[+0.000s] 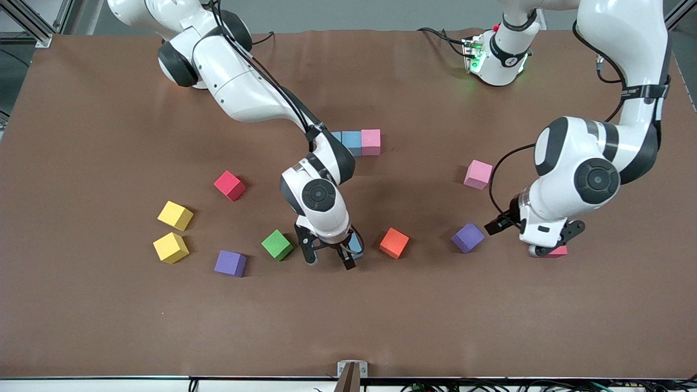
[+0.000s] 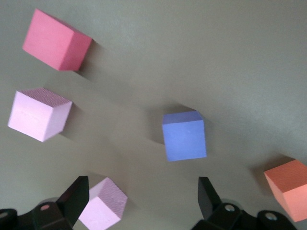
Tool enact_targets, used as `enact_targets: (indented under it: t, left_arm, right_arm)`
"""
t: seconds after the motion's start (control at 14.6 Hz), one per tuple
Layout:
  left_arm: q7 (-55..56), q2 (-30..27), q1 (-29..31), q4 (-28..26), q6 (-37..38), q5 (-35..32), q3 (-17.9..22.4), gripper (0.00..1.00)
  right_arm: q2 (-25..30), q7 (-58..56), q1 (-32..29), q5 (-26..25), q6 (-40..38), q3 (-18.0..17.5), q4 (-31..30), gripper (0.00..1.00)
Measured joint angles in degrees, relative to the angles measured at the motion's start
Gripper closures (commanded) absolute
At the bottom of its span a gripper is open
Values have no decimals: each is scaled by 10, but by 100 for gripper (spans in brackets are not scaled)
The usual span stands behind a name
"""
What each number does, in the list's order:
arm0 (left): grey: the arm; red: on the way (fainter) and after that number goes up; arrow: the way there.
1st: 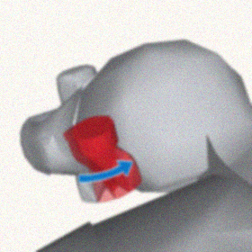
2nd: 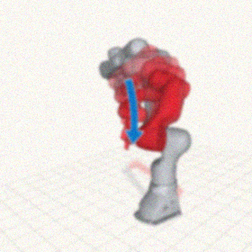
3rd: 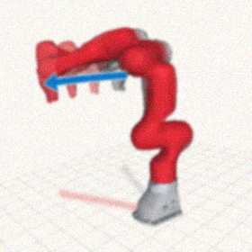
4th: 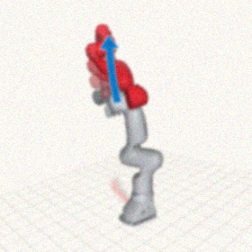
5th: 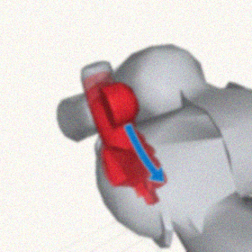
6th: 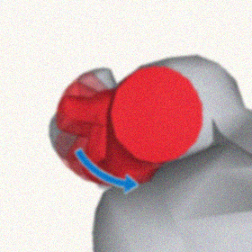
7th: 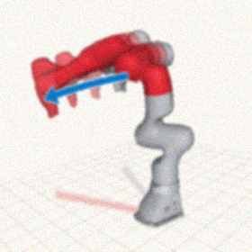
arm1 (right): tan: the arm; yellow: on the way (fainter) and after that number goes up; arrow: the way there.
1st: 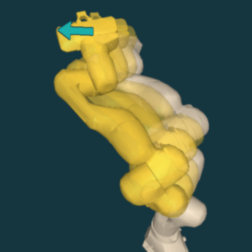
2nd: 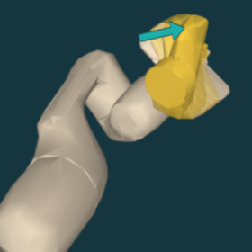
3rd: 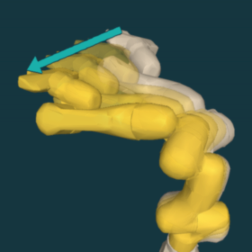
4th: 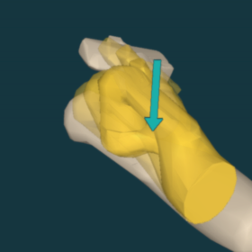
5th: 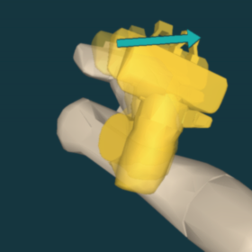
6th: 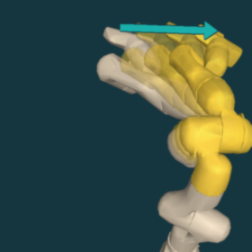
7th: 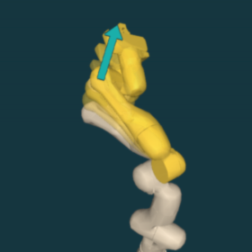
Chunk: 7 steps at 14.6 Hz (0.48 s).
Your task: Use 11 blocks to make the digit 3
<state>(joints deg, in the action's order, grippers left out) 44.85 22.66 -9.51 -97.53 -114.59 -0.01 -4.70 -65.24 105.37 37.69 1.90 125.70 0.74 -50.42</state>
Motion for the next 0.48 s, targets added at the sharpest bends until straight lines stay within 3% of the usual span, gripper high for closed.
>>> enact_targets:
  t: [0.14, 0.27, 0.34, 0.41, 0.48]
  left_arm:
    - [12, 8, -3, 0, -11, 0, 0, 0]
    - [21, 20, -3, 0, -23, 0, 0, 0]
    - [28, 26, -3, 0, -31, 0, 0, 0]
    - [32, 33, -4, 0, -38, 0, 0, 0]
    - [37, 39, -5, 0, -47, 0, 0, 0]
  right_arm:
    - [0, 12, 0, 0, 0, -9, 0, 4]
    - [-1, 19, 0, 0, 0, -11, 0, 21]
    - [-1, 20, 0, 0, -1, -11, 0, 38]
    - [-1, 20, 0, 0, -2, -11, 0, 64]
    - [-1, 21, 0, 0, -4, -11, 0, 82]
